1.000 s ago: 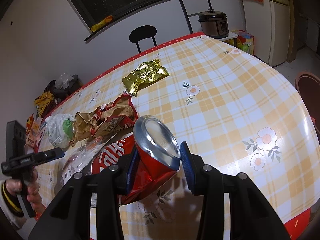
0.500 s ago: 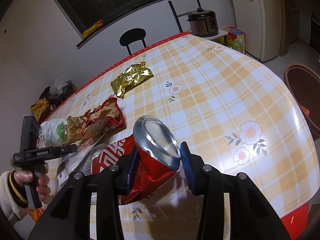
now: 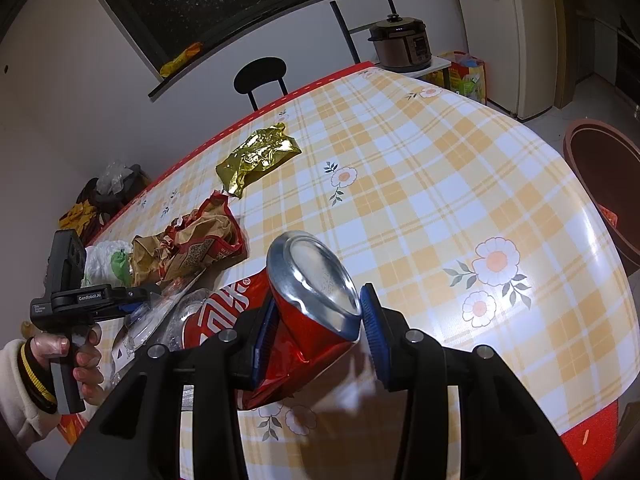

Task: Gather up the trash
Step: 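Grasp the clear plastic packaging with the left gripper while the right holds the can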

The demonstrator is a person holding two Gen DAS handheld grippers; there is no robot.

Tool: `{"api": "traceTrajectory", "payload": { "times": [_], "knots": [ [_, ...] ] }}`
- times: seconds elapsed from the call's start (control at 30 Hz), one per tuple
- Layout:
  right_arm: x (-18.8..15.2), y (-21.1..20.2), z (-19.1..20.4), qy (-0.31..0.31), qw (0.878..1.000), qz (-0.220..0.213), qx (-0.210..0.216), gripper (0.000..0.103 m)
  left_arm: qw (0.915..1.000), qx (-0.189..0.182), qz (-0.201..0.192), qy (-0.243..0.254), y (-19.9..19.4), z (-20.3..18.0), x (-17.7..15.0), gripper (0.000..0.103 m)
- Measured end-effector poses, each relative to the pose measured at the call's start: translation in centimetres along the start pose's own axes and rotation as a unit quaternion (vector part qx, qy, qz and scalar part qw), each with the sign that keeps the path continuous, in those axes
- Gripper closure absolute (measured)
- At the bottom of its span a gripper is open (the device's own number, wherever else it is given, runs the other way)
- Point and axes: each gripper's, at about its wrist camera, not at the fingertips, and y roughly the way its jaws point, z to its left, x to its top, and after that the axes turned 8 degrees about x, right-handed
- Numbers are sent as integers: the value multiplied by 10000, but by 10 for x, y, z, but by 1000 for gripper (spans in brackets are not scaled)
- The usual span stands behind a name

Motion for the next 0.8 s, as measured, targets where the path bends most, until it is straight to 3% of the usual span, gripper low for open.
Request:
{"api": "traceTrajectory", "payload": {
  "times": [0.2,0.63,0.8],
  "knots": [
    [1,0,3,-18,10000,-22,18,62,9999,27,-88,47,-9,1,-4,62],
    [0,-7,6,20,9999,-139,64,62,9997,151,123,149,-49,2,-20,65],
    [0,-10,7,25,9998,-168,87,62,9995,255,13,179,-68,5,-35,65]
  ]
}}
